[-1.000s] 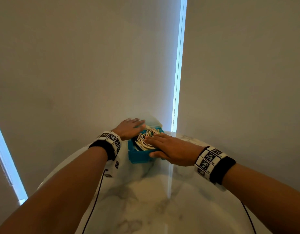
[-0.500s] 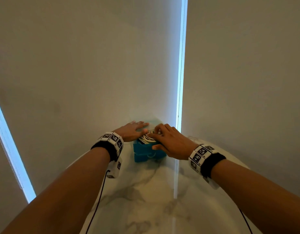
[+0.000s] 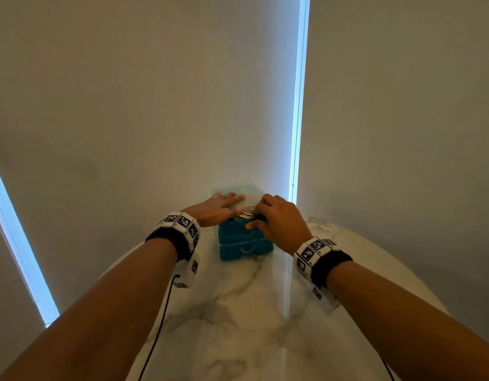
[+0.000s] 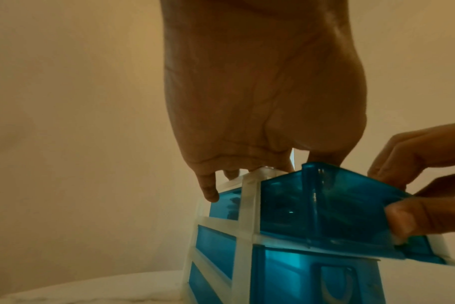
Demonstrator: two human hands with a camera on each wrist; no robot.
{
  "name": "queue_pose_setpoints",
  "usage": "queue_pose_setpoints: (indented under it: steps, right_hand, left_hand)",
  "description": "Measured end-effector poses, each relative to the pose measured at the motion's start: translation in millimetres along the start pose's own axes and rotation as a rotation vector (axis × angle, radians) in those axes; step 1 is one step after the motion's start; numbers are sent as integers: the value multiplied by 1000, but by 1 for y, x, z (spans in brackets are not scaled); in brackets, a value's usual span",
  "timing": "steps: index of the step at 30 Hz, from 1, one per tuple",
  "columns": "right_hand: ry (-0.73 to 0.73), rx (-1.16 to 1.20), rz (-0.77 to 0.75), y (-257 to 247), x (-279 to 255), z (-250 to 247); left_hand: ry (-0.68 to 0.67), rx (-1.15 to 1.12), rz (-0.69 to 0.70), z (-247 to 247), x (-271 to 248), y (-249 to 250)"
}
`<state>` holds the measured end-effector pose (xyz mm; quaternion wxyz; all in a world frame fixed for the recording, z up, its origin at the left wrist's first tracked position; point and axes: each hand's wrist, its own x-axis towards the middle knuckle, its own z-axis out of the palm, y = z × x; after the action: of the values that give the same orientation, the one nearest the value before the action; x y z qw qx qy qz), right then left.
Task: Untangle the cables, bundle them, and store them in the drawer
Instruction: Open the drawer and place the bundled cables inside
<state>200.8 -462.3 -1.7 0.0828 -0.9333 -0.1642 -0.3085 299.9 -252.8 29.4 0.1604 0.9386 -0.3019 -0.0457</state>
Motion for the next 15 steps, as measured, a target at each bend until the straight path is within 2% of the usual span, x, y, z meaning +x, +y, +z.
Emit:
queue_pose_setpoints:
  steps: [6,9,15]
  right_hand:
    - [91,-118,-23,-4,-3,-2]
    - [60,-208,-50,-9,0,0]
    - [10,-41,59,-8,-3,-1]
  left_hand:
    - [-40,-43,-22,-2,-4,4]
    - [-59,2,-10,-3,-9,5]
    - [-1,27,50,1,-9,-2]
